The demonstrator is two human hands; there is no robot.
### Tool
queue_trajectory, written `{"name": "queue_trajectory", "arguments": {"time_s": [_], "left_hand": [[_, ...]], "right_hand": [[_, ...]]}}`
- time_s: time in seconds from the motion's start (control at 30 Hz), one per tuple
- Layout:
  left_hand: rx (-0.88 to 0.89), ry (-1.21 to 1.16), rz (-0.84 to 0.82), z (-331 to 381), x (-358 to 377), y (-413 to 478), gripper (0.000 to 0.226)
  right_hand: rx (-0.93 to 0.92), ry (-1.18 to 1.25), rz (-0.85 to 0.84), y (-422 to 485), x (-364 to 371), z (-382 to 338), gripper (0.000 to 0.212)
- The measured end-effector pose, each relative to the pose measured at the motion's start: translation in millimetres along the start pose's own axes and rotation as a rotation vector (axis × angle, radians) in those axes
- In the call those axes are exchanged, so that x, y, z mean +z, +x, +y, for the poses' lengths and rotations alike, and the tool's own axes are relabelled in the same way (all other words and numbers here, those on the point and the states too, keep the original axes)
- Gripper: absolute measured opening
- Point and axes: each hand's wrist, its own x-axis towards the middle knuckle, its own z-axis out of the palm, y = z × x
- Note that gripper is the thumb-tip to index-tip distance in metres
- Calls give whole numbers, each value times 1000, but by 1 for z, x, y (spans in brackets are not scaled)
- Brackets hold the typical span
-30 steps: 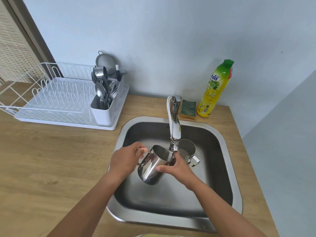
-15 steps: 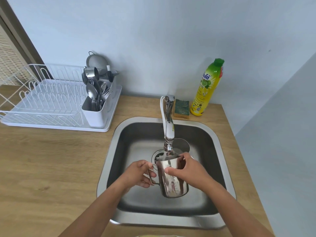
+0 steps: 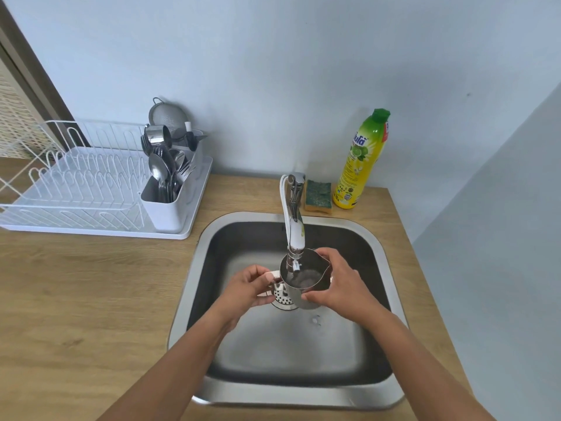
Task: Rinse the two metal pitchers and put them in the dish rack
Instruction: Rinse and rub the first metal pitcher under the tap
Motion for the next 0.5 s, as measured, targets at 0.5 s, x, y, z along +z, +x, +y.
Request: {"name": "queue_trajectory", "arguments": {"time_s": [0.5], "left_hand": [[184,594,281,22,-22,-15,16]], "right_hand": [[136,495,-186,17,35,15,70]]}}
